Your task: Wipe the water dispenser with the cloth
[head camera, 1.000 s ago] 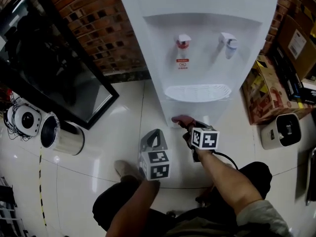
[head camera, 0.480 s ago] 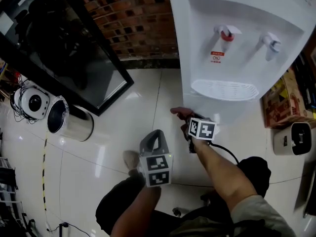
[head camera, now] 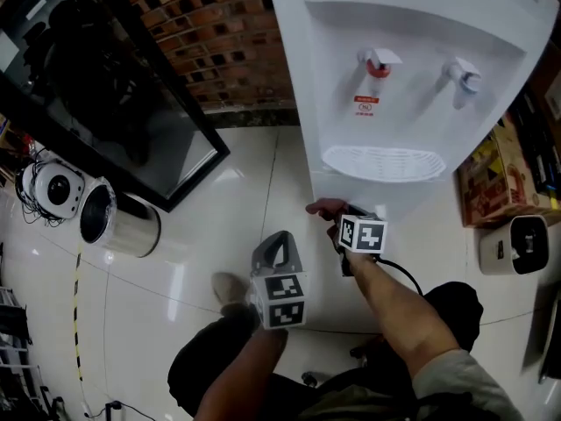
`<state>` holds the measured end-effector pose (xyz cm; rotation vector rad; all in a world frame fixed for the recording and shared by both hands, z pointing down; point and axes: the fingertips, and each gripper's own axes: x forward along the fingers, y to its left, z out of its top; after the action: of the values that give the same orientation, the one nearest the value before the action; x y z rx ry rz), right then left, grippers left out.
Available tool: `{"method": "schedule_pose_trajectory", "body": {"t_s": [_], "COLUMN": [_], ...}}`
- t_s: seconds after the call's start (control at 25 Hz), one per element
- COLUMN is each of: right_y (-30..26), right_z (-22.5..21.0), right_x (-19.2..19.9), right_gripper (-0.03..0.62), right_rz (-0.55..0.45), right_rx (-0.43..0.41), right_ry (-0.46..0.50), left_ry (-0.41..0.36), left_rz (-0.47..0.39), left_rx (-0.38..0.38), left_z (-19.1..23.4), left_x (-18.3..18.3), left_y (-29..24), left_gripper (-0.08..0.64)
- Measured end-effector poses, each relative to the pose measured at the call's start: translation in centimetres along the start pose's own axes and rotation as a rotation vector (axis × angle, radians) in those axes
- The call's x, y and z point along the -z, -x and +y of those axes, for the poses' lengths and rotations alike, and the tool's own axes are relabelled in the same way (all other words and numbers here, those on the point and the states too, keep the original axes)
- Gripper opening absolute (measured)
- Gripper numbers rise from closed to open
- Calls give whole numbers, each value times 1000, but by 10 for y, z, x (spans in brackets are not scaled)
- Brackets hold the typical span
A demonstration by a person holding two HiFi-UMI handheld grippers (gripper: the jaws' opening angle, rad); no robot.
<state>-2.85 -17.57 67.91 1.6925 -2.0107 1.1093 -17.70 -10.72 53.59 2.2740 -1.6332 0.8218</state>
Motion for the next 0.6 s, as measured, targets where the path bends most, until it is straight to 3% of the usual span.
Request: {"method": "schedule_pose_trajectory", "body": {"t_s": [0.28, 0.6], "right_y": [32, 74], "right_z": [-50, -109], "right_x": [-9, -20], "right_gripper": [58, 58], "right_rz": [-19, -75], "right_rx": [56, 133], "right_ry": [-44, -117], "left_ry": [-60, -84], "left_rz": [14, -18], "left_rx": [52, 180], "left_z": [-42, -122], "left_x": [-7, -30], "left_y": [-23, -48], "left_gripper": [0, 0]}}
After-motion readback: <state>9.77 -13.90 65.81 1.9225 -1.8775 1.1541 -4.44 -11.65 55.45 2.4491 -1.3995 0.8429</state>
